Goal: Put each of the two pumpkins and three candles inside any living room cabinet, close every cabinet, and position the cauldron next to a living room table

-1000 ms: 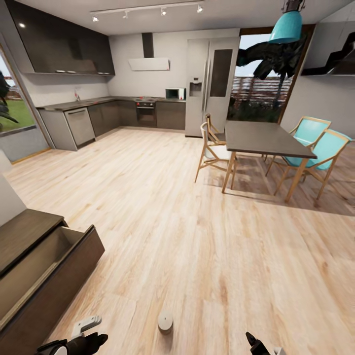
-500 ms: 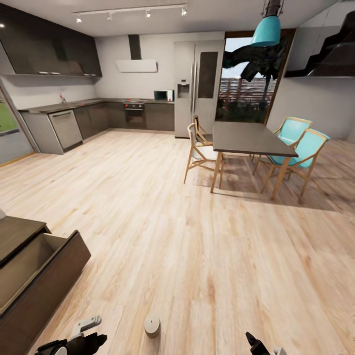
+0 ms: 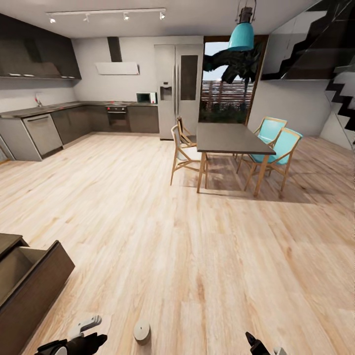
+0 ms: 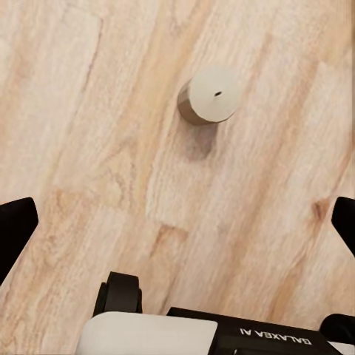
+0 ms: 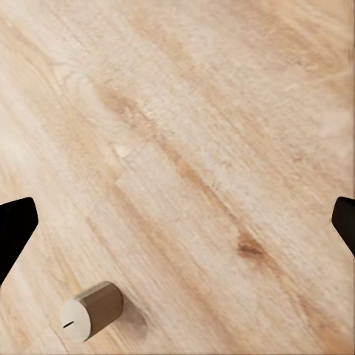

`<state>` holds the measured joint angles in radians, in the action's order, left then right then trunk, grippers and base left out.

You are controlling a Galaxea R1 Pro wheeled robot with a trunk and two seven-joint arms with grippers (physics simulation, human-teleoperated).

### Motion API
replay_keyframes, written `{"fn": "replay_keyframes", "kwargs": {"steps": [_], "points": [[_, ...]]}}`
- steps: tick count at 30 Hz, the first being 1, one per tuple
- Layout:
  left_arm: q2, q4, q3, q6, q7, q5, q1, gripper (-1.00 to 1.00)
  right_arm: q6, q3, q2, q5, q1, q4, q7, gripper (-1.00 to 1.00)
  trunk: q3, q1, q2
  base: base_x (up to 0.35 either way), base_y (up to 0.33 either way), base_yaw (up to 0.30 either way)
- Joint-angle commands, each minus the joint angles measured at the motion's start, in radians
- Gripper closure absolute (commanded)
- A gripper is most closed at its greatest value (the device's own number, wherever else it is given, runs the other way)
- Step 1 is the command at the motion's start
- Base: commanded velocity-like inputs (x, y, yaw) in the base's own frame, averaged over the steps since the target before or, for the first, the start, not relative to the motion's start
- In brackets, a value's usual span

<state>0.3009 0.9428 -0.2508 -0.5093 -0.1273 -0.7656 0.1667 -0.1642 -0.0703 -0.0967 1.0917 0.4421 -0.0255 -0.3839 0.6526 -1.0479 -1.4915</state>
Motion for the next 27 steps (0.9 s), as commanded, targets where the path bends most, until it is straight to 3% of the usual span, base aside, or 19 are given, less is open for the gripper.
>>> {"fn": "replay_keyframes", "kwargs": {"steps": [1,27], "points": [[0.001,0.002,-0.004,-0.002,-0.009,-0.011,0.001,-1.00,-0.003,-0.008,0.000,0.008,0.001,-0.003,-0.006,-1.00,0.001,0.000,0.000,0.110,0.000,-0.042],[0.001,0.002,-0.004,0.000,-0.009,-0.008,0.001,-1.00,-0.003,-0.011,0.000,0.004,0.001,-0.002,-0.006,-1.00,0.001,0.000,0.000,0.151,0.012,-0.002]]}}
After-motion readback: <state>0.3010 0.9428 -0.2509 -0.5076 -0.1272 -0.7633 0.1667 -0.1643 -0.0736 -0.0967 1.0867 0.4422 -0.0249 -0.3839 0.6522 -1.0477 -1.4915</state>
